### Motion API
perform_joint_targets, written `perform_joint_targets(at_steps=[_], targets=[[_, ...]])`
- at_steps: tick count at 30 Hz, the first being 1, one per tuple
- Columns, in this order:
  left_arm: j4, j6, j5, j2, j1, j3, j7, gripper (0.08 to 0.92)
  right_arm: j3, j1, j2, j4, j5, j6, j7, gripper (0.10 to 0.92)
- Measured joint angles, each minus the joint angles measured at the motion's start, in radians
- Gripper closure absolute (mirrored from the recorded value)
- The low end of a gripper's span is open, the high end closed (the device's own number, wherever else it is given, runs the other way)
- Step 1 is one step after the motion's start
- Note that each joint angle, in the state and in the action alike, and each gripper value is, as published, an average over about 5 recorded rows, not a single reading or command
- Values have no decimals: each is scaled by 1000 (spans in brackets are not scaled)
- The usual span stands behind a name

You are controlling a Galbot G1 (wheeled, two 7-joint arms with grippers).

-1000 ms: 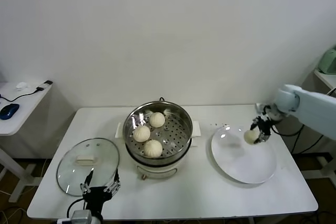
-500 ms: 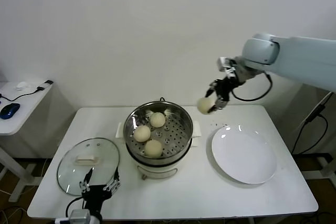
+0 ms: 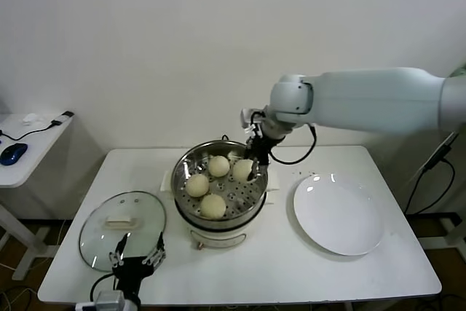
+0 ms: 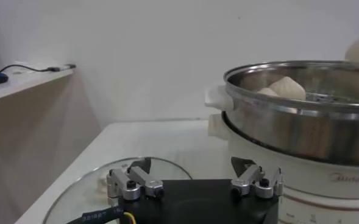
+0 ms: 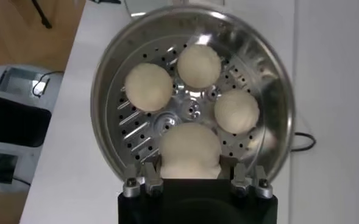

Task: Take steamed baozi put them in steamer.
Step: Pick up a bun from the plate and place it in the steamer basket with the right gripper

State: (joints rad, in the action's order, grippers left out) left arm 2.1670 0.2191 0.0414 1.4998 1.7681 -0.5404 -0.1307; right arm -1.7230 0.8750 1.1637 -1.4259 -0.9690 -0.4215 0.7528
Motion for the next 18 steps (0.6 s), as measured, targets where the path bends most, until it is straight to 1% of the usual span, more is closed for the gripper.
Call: perform_joint_targets(at_steps=[14,16,18], targets=[[-17,3,3,-4,-13,-3,2,177,36,-166,55,103,64,-20,-43,380],[-18,3,5,-5,-14,-3,2,177,40,-177,60,112,71,-19,-44,372],[-16,3,6,-5,-13,-4,2,177,41,-184,62,117,77,-15,-43,339]])
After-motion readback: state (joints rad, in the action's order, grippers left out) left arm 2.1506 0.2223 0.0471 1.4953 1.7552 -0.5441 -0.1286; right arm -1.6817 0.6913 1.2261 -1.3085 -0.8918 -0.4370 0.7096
